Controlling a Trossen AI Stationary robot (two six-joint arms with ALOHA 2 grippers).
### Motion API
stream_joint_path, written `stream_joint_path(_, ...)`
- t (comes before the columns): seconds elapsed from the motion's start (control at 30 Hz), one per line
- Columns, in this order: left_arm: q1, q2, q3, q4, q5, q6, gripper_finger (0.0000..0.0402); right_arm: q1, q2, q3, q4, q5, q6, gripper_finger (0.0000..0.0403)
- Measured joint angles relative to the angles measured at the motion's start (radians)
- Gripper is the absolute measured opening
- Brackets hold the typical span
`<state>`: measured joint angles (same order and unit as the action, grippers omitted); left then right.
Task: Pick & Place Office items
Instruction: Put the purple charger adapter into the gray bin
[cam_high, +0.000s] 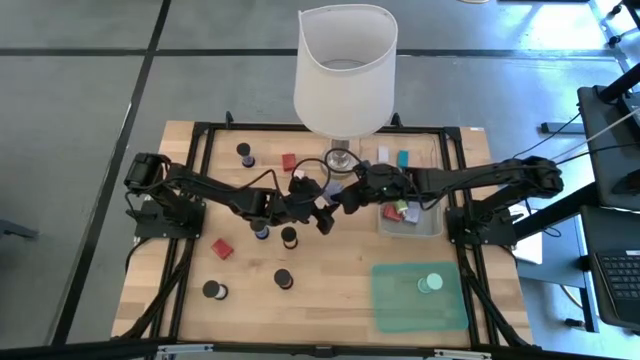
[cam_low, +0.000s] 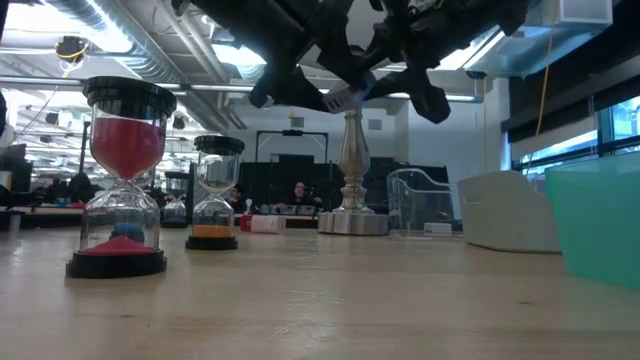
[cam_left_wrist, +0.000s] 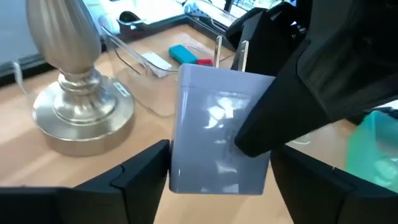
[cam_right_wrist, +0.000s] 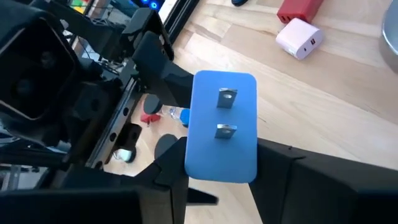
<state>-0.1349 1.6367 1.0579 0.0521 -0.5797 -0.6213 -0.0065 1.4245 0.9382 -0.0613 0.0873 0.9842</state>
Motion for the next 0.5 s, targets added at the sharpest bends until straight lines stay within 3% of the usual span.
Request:
stream_joint_path(0.3,-0.003,-0.001,0.001,-0.078,0.107,-0.054,0.0282,-0.018,-0.132,0.000,-0.273,0.070,-0.047,0.0123)
stream_joint_path(0.5,-0.002,-0.001,0.001,-0.080,0.106,-0.049,0.0281,0.000,-0.284,0.000,-0.558,0.093,-0.053,0.0128)
